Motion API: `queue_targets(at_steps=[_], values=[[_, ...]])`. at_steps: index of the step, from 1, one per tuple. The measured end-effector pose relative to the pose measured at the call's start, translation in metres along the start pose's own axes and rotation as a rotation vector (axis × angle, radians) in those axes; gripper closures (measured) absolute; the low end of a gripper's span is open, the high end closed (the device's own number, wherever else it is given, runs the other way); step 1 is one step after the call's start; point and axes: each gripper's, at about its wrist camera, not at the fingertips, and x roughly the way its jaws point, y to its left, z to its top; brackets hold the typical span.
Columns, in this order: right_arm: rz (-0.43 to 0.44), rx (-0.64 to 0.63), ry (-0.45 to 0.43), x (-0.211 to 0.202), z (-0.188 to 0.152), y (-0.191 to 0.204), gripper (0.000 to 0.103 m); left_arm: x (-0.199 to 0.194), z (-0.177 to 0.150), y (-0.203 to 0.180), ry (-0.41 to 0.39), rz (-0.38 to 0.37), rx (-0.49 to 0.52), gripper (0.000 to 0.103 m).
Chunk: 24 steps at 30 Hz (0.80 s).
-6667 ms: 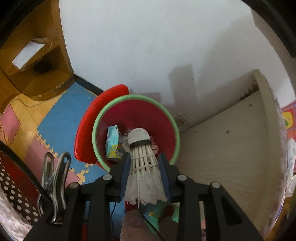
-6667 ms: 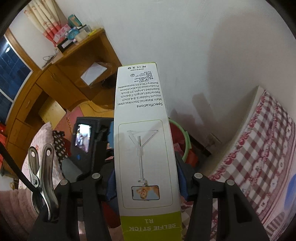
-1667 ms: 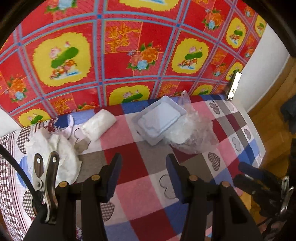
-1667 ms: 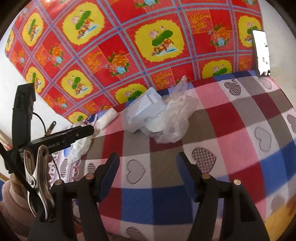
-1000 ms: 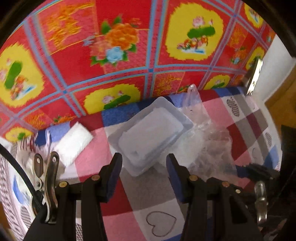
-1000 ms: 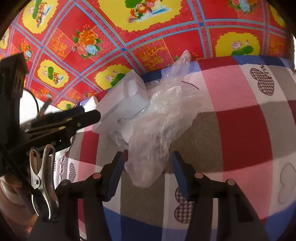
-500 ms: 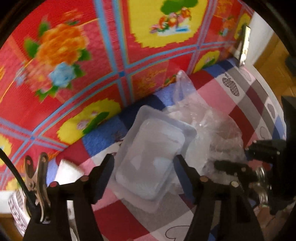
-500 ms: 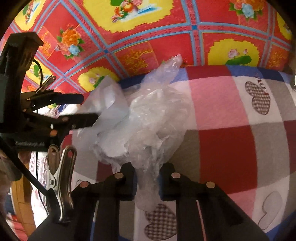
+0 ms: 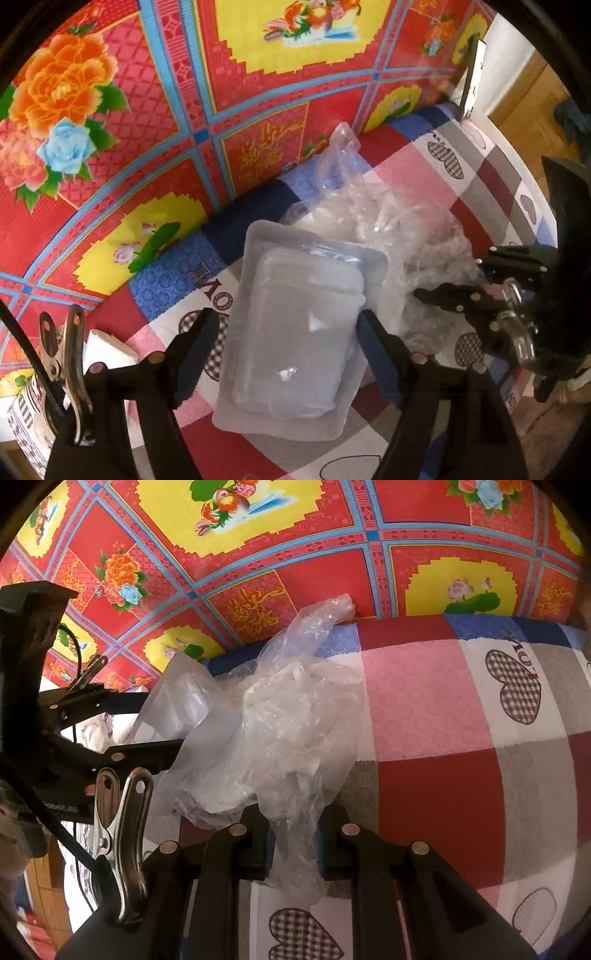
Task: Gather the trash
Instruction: 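Lift the plastic tray and bubble wrap with both grippers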
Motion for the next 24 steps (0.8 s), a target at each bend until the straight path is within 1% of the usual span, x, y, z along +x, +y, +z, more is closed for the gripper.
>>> queue_targets(at_steps=[5,8,11,14,18,21,24], values=[[0.01,0.0,-0.005,0.002,-0.001,0.0,0.085,-0.015,-0.008,0.004,-0.033,-0.047,-0.034,0.023],[0.016,0.0,-0.006,0.003,0.0,-0.001,0.085,-0.016,-0.009,0.0,-0.035,-0.033,-0.024,0.022],[0.02,-0.002,-0.012,0.002,-0.001,-0.003,0.085,-0.007,-0.009,-0.006,-0.017,-0.016,-0.002,0.022],[0.022,-0.001,-0.016,0.0,-0.001,-0.004,0.085,-0.002,-0.009,-0.011,-0.013,-0.016,0.004,0.022],[0.022,-0.001,-0.018,-0.001,-0.003,-0.004,0.085,-0.003,-0.007,-0.009,-0.008,-0.023,-0.004,0.022],[0.027,0.005,-0.019,-0.002,-0.004,-0.004,0.085,-0.012,-0.007,-0.003,-0.028,-0.045,-0.042,0.022],[0.032,0.006,-0.018,-0.003,-0.003,-0.005,0.085,-0.02,-0.01,0.002,-0.04,-0.039,-0.055,0.021]])
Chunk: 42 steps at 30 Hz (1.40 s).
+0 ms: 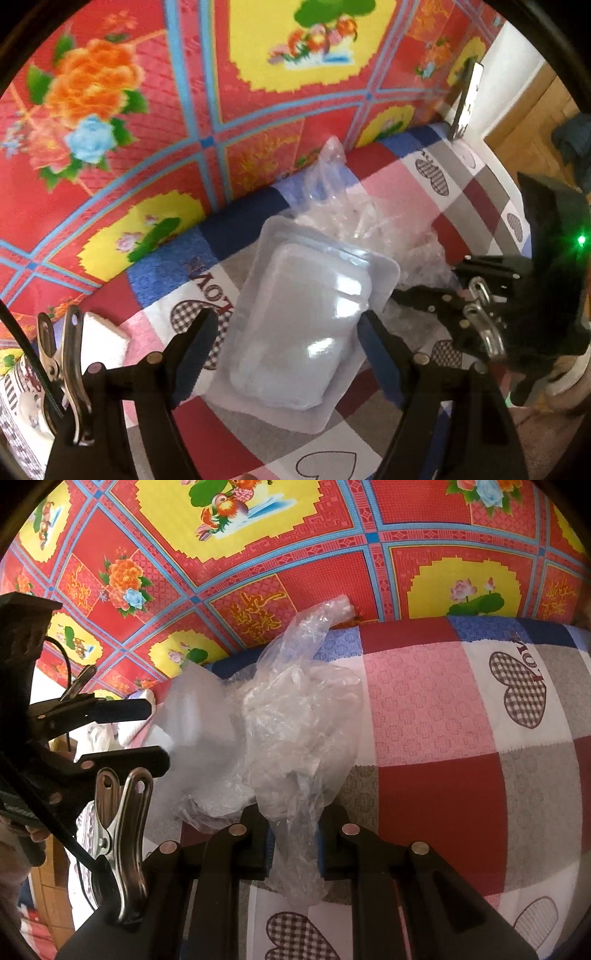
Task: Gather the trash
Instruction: 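Lift the plastic tray and bubble wrap with both grippers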
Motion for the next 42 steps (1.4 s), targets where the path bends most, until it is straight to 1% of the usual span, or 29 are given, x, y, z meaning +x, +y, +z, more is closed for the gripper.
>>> queue_targets(at_steps=[3,5,7,12,17,19,21,23,24,27,28,30,31,32,33,35,36,37,38,40,42], values=[[0.004,0.004,0.0,-0.001,-0.001,0.0,0.085,-0.004,-0.003,-0.002,-0.002,-0.011,0.003,0.02],[0.009,0.007,-0.001,-0.002,-0.001,-0.001,0.085,-0.003,-0.004,-0.005,0.006,-0.019,0.004,0.018],[0.013,0.007,0.0,-0.002,-0.001,-0.002,0.085,0.0,-0.007,-0.009,0.014,-0.021,0.018,0.018],[0.017,0.003,-0.005,-0.002,-0.001,-0.005,0.085,0.016,-0.009,-0.027,0.039,0.052,0.109,0.016],[0.02,0.001,-0.008,-0.002,-0.002,-0.006,0.085,0.03,-0.009,-0.031,0.042,0.107,0.136,0.016],[0.019,-0.002,-0.01,-0.002,-0.003,-0.005,0.085,0.03,-0.009,-0.03,0.037,0.104,0.124,0.016],[0.017,-0.005,-0.012,-0.003,-0.003,-0.005,0.085,0.029,-0.009,-0.027,0.036,0.094,0.081,0.016],[0.015,-0.009,-0.012,-0.003,-0.003,-0.005,0.085,0.025,-0.01,-0.022,0.021,0.095,0.036,0.025],[0.013,-0.011,-0.012,-0.003,-0.003,-0.004,0.085,0.023,-0.011,-0.02,0.013,0.092,0.02,0.025],[0.011,-0.018,-0.01,-0.001,-0.002,-0.002,0.085,0.014,-0.018,-0.009,-0.016,0.029,-0.055,0.026],[0.011,-0.02,-0.011,-0.001,-0.002,-0.002,0.085,0.011,-0.021,-0.005,-0.023,0.026,-0.076,0.026],[0.024,-0.007,-0.012,-0.002,-0.002,-0.003,0.084,0.004,-0.029,0.002,-0.038,0.049,-0.122,0.027],[0.032,0.006,-0.014,-0.003,-0.002,-0.004,0.079,0.002,-0.032,0.004,-0.044,0.064,-0.142,0.027],[0.043,0.022,-0.021,-0.005,-0.002,-0.005,0.07,-0.001,-0.037,0.008,-0.051,0.08,-0.171,0.027],[0.046,0.029,-0.028,-0.007,-0.002,-0.006,0.066,-0.005,-0.042,0.012,-0.056,0.088,-0.21,0.027],[0.037,0.023,-0.051,-0.01,0.0,-0.004,0.054,-0.011,-0.051,0.018,-0.064,0.094,-0.275,0.026],[0.032,0.016,-0.06,-0.011,0.002,-0.003,0.051,-0.014,-0.057,0.021,-0.071,0.099,-0.311,0.026],[0.026,0.007,-0.07,-0.012,0.003,-0.001,0.045,-0.017,-0.061,0.023,-0.076,0.104,-0.333,0.026],[0.022,0.001,-0.077,-0.013,0.005,0.001,0.041,-0.021,-0.067,0.025,-0.084,0.119,-0.365,0.026],[0.038,-0.001,-0.084,-0.013,0.009,0.005,0.04,-0.026,-0.074,0.026,-0.092,0.131,-0.408,0.026],[0.051,-0.003,-0.092,-0.012,0.011,0.009,0.038,-0.032,-0.084,0.031,-0.104,0.135,-0.477,0.026]])
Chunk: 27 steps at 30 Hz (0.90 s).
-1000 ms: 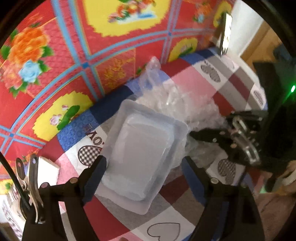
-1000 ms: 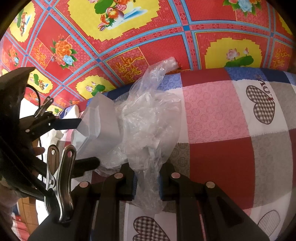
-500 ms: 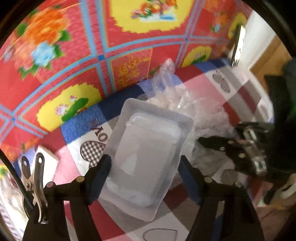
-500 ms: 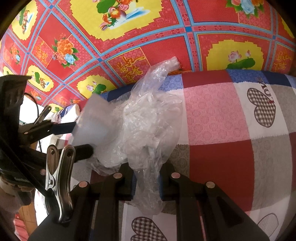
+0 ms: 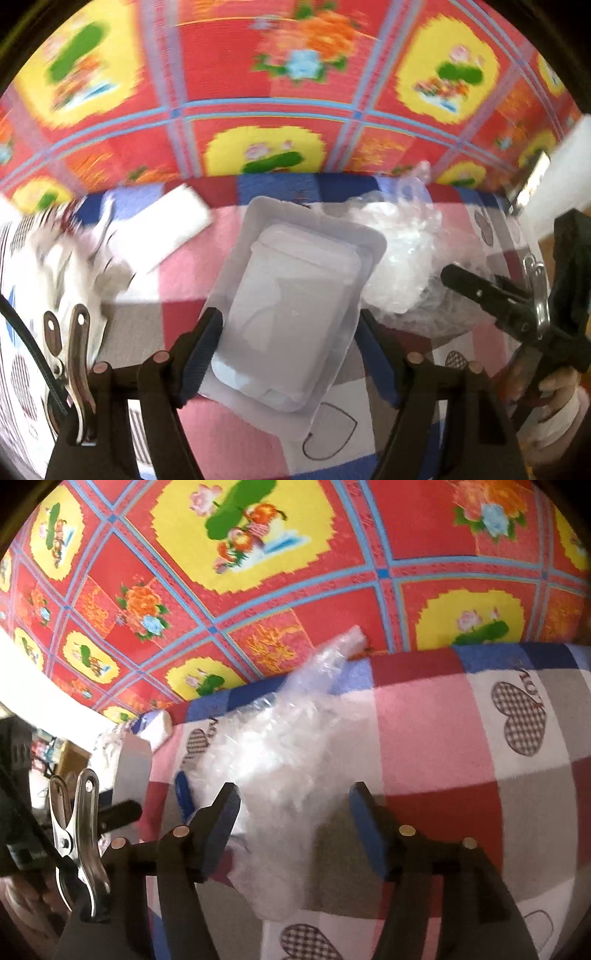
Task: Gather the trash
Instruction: 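Lift the plastic tray and bubble wrap with both grippers, then carry the clear tray with the left gripper while the right carries bubble wrap toward the bucket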
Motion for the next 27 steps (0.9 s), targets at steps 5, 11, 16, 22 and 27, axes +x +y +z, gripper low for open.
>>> queue_targets(at_steps=[5,11,16,22,27], values=[[-0.039,-0.038,-0.011,0.013,0.006,0.013,0.034,-0.009,-0.014,0.015,-0.014,0.029,-0.109,0.026],[-0.094,-0.081,0.009,0.032,0.006,0.018,0.034,-0.017,-0.031,0.022,-0.018,0.049,-0.173,0.026],[-0.109,-0.111,-0.004,0.033,0.002,0.019,0.066,-0.027,-0.042,0.024,-0.033,0.068,-0.189,0.026],[-0.071,-0.167,-0.061,0.017,-0.001,0.034,0.093,-0.04,-0.054,0.028,-0.056,0.085,-0.206,0.026],[-0.084,-0.221,-0.171,-0.018,0.0,0.058,0.095,-0.049,-0.063,0.034,-0.072,0.083,-0.231,0.026]])
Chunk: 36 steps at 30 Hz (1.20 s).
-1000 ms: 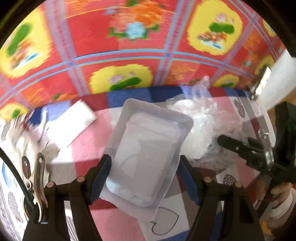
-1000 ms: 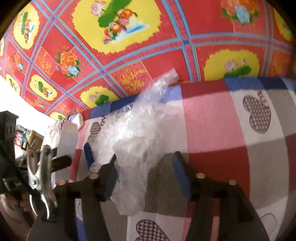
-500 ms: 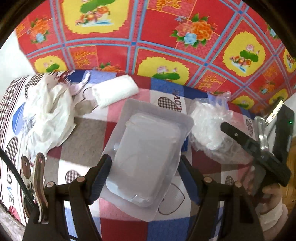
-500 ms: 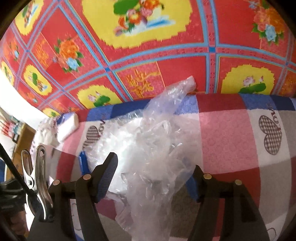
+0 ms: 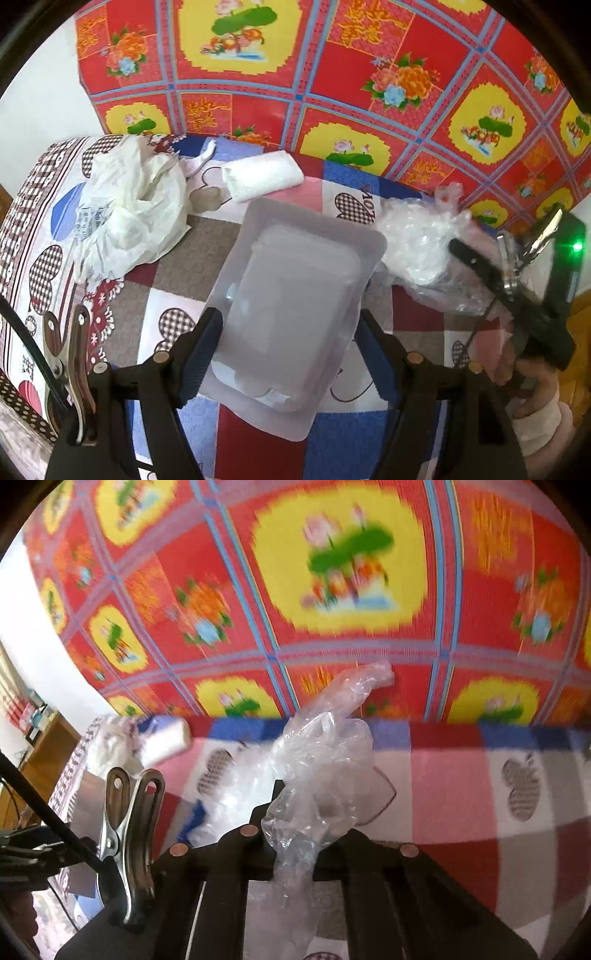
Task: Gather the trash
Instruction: 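Carry the clear tray with the left gripper while the right carries bubble wrap toward the bucket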
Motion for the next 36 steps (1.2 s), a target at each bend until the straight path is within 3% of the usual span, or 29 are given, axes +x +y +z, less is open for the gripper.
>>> queue_targets(at_steps=[10,21,36], values=[[0.008,-0.02,-0.089,-0.054,0.0,0.043,0.095,-0.029,-0.008,0.026,-0.042,-0.003,-0.014,0.026],[0.019,-0.076,-0.152,-0.097,-0.024,0.122,0.096,-0.077,-0.044,0.077,-0.079,-0.024,-0.004,0.026],[0.107,-0.122,-0.146,-0.105,-0.066,0.235,0.096,-0.141,-0.085,0.17,-0.149,0.005,-0.056,0.026]])
